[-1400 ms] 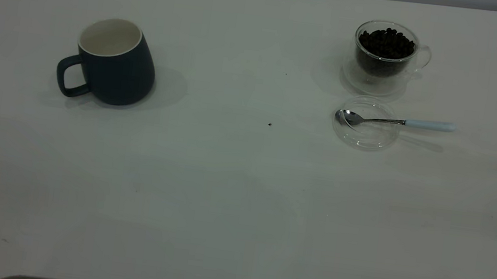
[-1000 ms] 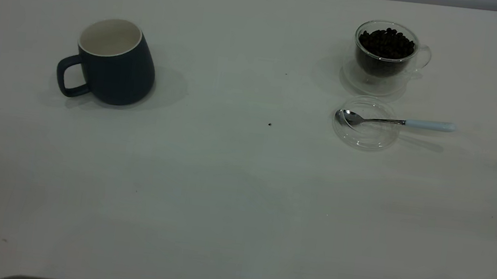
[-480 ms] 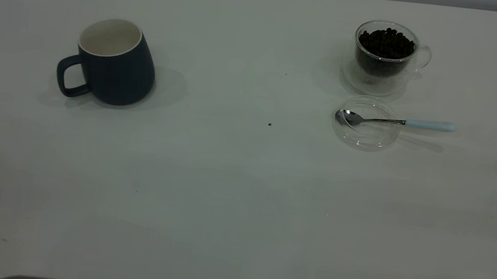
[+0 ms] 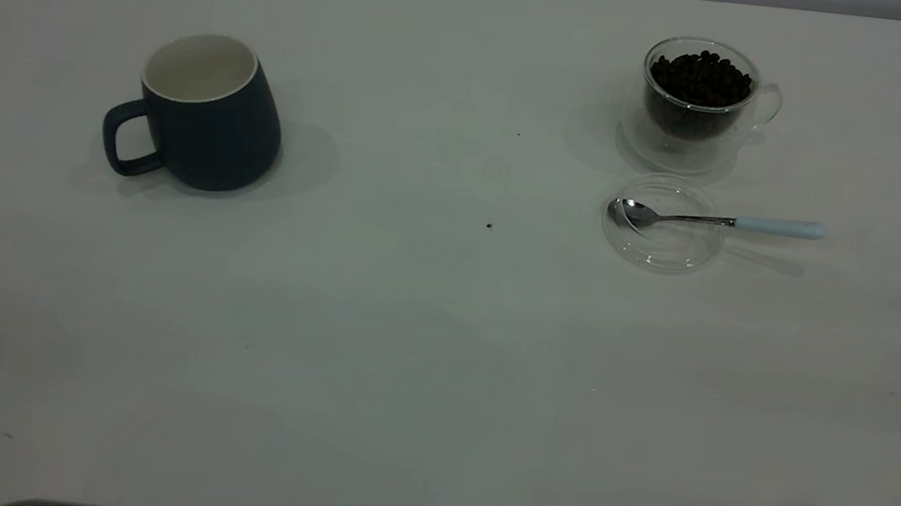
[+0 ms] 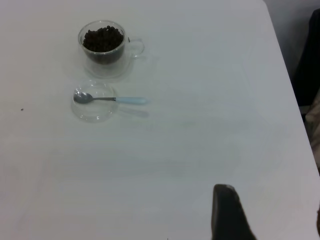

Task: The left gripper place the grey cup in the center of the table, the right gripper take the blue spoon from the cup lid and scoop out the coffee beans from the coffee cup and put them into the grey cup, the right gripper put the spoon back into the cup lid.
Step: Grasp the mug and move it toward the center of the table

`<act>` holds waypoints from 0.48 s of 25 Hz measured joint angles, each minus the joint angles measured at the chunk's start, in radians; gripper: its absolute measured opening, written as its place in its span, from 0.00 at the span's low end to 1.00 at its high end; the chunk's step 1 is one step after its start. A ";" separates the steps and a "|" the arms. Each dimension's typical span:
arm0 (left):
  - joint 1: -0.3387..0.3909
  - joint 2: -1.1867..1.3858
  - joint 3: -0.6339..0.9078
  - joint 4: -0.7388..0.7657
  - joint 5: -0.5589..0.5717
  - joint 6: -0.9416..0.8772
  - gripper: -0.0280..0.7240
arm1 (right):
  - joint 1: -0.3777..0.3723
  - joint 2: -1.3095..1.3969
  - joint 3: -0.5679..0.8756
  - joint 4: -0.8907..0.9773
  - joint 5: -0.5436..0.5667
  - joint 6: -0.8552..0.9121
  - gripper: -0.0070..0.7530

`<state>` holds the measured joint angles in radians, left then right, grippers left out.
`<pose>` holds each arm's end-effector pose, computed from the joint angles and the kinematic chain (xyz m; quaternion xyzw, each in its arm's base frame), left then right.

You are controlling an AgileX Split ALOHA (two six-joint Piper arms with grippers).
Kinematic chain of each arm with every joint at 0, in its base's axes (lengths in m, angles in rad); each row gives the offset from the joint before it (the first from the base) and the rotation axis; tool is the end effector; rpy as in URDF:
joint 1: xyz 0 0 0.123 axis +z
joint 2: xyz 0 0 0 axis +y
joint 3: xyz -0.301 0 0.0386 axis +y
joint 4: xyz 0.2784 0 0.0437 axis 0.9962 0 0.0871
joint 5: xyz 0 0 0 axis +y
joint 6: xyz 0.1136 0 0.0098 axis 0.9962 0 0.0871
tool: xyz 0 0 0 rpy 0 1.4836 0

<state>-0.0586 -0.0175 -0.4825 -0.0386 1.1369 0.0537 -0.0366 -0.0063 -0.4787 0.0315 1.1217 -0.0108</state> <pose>0.0186 -0.0051 0.2685 0.0504 0.8709 -0.0204 0.4885 0.0219 0.0024 0.2685 0.0103 0.8723 0.0041 0.4889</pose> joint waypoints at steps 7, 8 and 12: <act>0.000 0.106 -0.072 0.019 0.023 -0.065 0.79 | 0.000 0.000 0.000 0.000 0.000 0.000 0.60; 0.000 0.149 -0.098 0.039 0.023 -0.067 0.79 | 0.000 0.000 0.000 0.000 0.000 0.000 0.60; 0.000 0.413 -0.198 0.076 -0.061 -0.121 0.79 | 0.000 0.000 0.000 0.000 0.000 0.000 0.60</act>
<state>-0.0586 0.3952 -0.6804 0.0374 1.0763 -0.0673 -0.0366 -0.0063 -0.4787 0.0315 1.1217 -0.0108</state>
